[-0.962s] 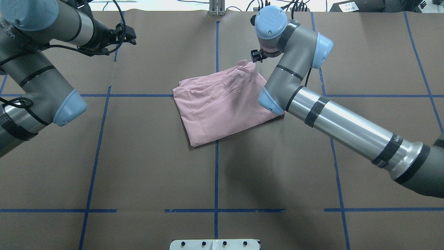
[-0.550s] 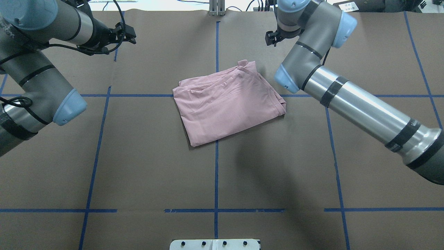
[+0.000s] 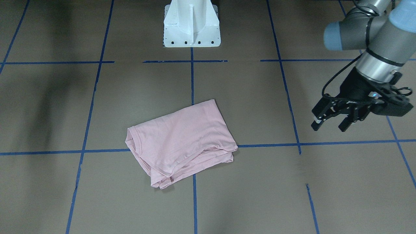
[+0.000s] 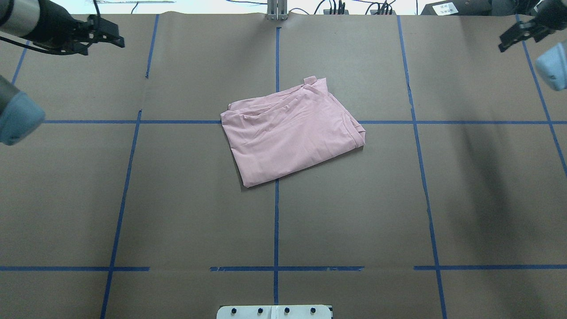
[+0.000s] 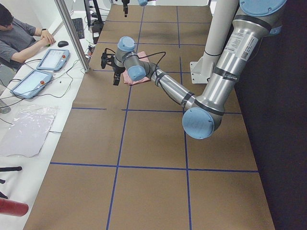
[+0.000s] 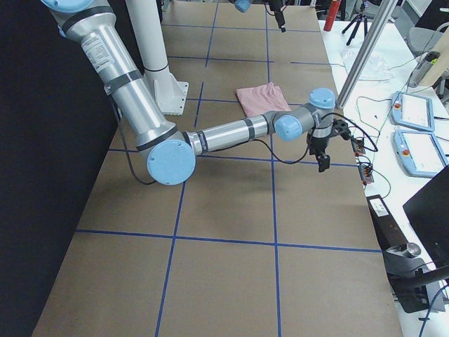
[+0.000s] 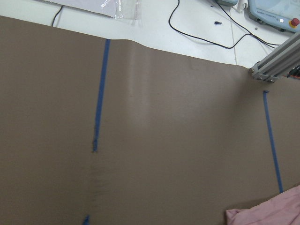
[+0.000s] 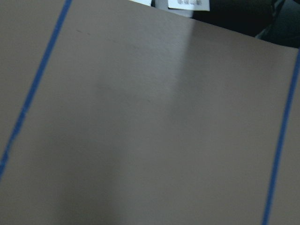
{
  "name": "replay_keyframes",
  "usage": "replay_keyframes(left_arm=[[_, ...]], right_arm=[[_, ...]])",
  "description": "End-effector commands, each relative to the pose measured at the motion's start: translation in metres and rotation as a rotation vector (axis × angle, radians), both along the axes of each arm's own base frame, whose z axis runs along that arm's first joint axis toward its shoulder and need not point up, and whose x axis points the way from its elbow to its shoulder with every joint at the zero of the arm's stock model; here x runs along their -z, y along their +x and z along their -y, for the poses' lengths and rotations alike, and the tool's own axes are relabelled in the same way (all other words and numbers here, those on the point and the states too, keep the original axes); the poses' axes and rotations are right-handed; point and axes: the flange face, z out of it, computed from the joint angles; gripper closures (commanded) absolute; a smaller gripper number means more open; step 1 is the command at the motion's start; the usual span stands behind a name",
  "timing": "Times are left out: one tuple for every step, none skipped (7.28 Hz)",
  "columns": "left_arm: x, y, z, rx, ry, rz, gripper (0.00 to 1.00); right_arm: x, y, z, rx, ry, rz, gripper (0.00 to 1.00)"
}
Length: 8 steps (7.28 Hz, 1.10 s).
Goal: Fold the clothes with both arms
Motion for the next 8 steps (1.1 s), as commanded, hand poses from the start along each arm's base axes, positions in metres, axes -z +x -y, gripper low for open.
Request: replay_keyframes(left_arm=[[-0.079,-0.093,-0.010,-0.097,0.092,0.148,0.00],[-0.112,-0.128,-0.015,-0.162,0.131,0.243,0.00],[-0.147,-0.172,-0.023,-0.220,0.166,0.331,0.00],[-0.177,-0.209,-0.037,-0.295,0.208,0.365,0.00],[-0.218,-0.254,-0.045,-0.319,0.176,0.329,0.00],[-0.270,-0.260,-0.072,-0.329,0.086,0.303,0.00],[-0.298,-0.258,-0.082,-0.326,0.063,0.293,0.00],[-0.309,-0.259,-0.092,-0.327,0.079,0.302,0.00]], right_arm=[[-0.065,0.112,-0.042,0.061,-0.066,0.023,0.00],[-0.083,0.140,-0.058,0.082,-0.112,0.072,0.00],[-0.089,0.171,-0.071,0.055,-0.119,0.093,0.00],[-0.105,0.184,-0.087,0.023,-0.196,0.158,0.00],[-0.097,0.202,-0.093,-0.005,-0.171,0.162,0.00],[-0.094,0.201,-0.102,-0.014,-0.164,0.152,0.00],[-0.111,0.196,-0.116,-0.007,-0.192,0.130,0.00],[-0.107,0.195,-0.112,-0.005,-0.186,0.127,0.00]])
